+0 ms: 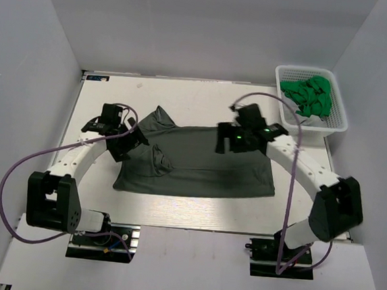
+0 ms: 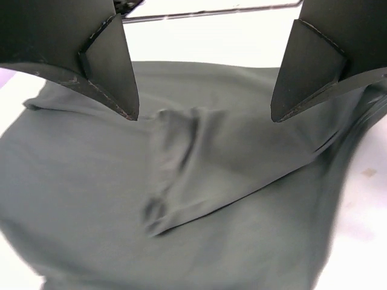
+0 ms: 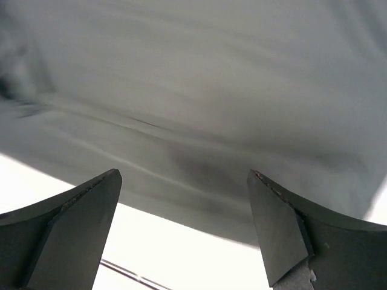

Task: Fold and stack the t-shirts
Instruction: Fold the flattened tshirt in 1/3 of the way, then grap the side of the flattened tshirt furthest away from the robot with both arms

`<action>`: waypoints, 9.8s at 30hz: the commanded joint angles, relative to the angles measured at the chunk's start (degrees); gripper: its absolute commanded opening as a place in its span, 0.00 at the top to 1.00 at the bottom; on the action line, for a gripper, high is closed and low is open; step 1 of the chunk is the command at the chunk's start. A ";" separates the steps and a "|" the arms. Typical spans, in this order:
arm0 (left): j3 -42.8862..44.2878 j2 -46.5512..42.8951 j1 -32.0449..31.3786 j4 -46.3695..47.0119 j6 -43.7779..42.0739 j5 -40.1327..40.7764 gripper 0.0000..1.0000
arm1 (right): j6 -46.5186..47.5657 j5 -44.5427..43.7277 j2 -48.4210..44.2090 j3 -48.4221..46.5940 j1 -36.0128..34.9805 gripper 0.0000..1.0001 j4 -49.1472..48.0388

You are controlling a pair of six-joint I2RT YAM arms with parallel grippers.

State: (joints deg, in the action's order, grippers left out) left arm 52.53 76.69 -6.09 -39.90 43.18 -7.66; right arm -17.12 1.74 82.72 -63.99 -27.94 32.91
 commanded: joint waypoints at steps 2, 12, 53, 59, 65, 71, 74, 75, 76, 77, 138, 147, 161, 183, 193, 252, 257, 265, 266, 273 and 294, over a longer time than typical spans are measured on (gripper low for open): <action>2.40 2.32 0.29 3.69 1.99 -3.24 0.00 | 5.87 2.48 9.99 -8.69 -13.34 0.10 -2.23; -4.27 7.77 0.29 14.94 7.62 -7.72 0.00 | 8.42 7.21 25.64 -20.83 -23.99 0.10 -14.35; -10.35 11.29 0.81 11.86 12.28 1.24 0.00 | 0.33 -10.64 32.60 -18.02 -27.34 0.78 -23.15; -10.35 11.29 0.81 12.39 11.75 0.20 0.00 | 3.50 -5.78 30.58 -18.18 -27.16 0.38 -20.43; -9.03 10.24 0.81 13.53 9.39 -0.51 0.00 | 2.54 -8.06 29.52 -22.39 -26.81 0.34 -21.74; -2.19 6.99 0.81 11.44 5.86 -1.04 0.00 | 0.87 -10.35 33.03 -28.38 -26.20 0.34 -19.81; 1.07 5.33 0.81 7.22 5.16 -1.04 0.00 | 0.94 -9.21 33.38 -27.60 -25.76 0.34 -22.70; 1.08 4.71 0.81 7.20 4.55 -1.04 0.00 | 1.39 -8.60 33.91 -27.25 -25.58 0.34 -23.41; 1.78 3.14 0.81 6.16 4.55 -1.56 0.00 | 2.61 -5.63 34.09 -27.42 -25.76 0.34 -24.63; 2.39 2.16 0.81 5.11 4.55 -1.57 0.00 | 5.32 -5.34 35.39 -27.68 -25.76 0.34 -25.43; -11.14 -19.30 -0.33 2.01 -1.08 0.73 0.00 | 18.28 -13.30 42.80 -38.86 -25.32 0.11 -28.16; -9.20 -9.81 -0.33 8.34 -0.55 -6.48 0.00 | -4.37 -13.61 12.54 -7.35 -14.43 0.09 -22.38; -12.89 3.38 -0.86 16.60 3.05 -3.16 0.00 | -14.78 -0.18 -4.50 21.27 -0.02 0.09 -19.99; -15.36 10.15 0.20 11.07 4.19 5.64 0.00 | -12.50 4.31 1.57 21.71 18.09 0.09 -25.34; -14.30 10.15 0.20 11.60 3.67 4.58 0.00 | -11.88 10.04 5.87 20.21 21.44 0.09 -26.40; 70.68 63.67 -5.43 -4.13 -31.14 18.74 0.48 | -0.01 -16.77 23.10 -24.87 16.87 0.09 -3.03; 70.69 63.68 -5.43 -1.77 -29.91 19.26 0.73 | 0.60 -18.70 25.55 -25.74 16.70 0.09 -2.85; 70.16 61.92 -5.43 -0.10 -27.45 23.56 1.00 | -0.88 -22.47 33.37 -31.72 14.50 0.09 -1.79; 69.55 61.92 -5.43 -0.09 -27.45 23.57 1.00 | -1.33 -22.83 33.82 -32.86 14.50 0.09 -1.88; 67.62 59.55 -5.43 0.61 -25.34 24.18 1.00 | -7.57 -23.80 39.01 -35.51 14.23 0.16 -1.96; 62.69 56.04 -4.37 2.28 -22.95 17.69 1.00 | -11.62 -25.73 44.99 -32.43 14.67 0.49 -10.49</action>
State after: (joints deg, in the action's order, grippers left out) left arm 116.42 138.08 -10.85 -37.52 20.43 12.88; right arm -27.81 -22.17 127.37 -97.27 -13.50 24.73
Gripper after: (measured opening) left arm 0.021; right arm 0.532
